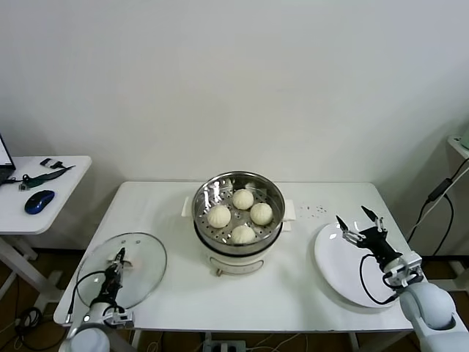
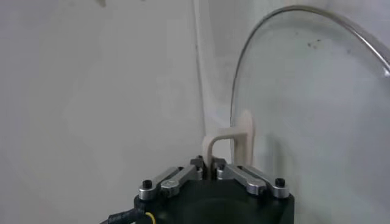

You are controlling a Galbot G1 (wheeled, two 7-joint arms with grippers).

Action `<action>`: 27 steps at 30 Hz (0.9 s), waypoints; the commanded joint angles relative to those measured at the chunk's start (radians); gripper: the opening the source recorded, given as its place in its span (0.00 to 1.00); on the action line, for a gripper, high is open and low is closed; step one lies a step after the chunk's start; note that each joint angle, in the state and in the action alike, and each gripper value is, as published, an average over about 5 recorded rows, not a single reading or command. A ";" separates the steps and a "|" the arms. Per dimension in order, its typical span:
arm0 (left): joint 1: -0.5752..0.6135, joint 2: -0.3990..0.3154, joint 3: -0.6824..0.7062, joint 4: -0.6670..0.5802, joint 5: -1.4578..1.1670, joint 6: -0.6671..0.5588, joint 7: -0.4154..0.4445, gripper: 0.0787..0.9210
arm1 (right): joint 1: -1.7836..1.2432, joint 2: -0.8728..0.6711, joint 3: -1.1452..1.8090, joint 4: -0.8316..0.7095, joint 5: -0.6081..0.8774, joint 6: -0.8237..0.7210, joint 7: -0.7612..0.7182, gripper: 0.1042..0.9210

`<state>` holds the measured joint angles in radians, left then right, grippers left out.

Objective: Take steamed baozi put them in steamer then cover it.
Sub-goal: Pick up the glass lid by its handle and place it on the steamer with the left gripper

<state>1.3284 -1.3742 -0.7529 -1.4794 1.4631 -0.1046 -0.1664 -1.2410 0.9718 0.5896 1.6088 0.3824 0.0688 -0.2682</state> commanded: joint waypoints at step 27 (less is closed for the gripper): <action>0.250 0.334 0.257 -0.744 -0.215 0.602 0.030 0.08 | 0.036 -0.002 -0.013 -0.059 -0.057 0.024 -0.015 0.88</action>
<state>1.5734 -1.2290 -0.6792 -2.0102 1.2839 0.2073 -0.1546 -1.2135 0.9698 0.5824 1.5652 0.3385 0.0894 -0.2828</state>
